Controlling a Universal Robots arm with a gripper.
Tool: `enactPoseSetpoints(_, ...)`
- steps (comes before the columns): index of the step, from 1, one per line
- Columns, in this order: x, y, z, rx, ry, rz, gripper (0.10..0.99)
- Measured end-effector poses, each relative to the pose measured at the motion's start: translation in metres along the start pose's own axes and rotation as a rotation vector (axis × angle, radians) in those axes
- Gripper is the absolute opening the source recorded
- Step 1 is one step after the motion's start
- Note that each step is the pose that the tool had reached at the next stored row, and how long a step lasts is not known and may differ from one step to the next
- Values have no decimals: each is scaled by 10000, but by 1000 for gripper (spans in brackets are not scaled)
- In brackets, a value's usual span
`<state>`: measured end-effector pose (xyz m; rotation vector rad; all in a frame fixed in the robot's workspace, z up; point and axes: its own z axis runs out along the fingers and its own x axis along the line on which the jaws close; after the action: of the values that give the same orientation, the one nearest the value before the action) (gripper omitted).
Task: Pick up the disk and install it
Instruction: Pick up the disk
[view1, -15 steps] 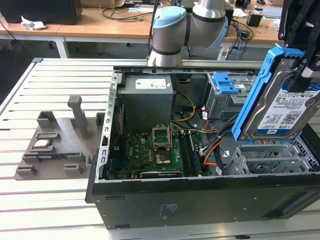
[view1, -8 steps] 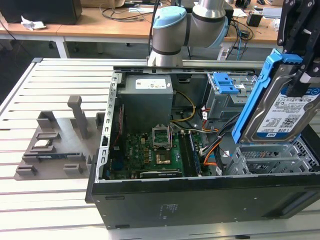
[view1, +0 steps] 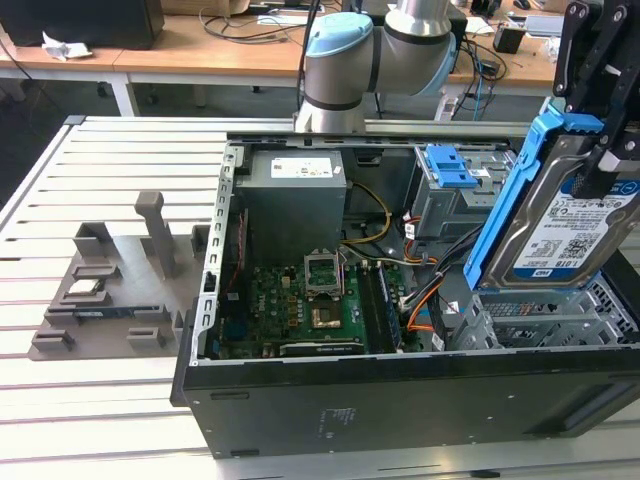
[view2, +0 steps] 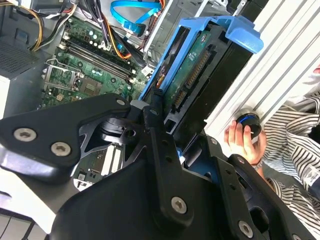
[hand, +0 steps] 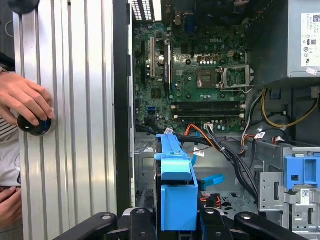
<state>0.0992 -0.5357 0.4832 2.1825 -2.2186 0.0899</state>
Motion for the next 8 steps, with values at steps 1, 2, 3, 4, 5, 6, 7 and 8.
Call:
enactPoseSetpoints(1,-1,-4,16,0,6,0,365)
enactPoseSetpoints(2,-2,-7,25,0,10,0,365)
enactPoseSetpoints(3,-2,-9,34,0,13,0,365)
enactPoseSetpoints(4,-3,-14,48,0,21,-2,365)
enactPoseSetpoints(5,-4,-20,62,1,28,-1,365)
enactPoseSetpoints(6,-5,-26,74,1,33,-1,365)
enactPoseSetpoints(7,-6,-34,89,0,41,-1,365)
enactPoseSetpoints(8,-7,-41,101,1,48,-1,365)
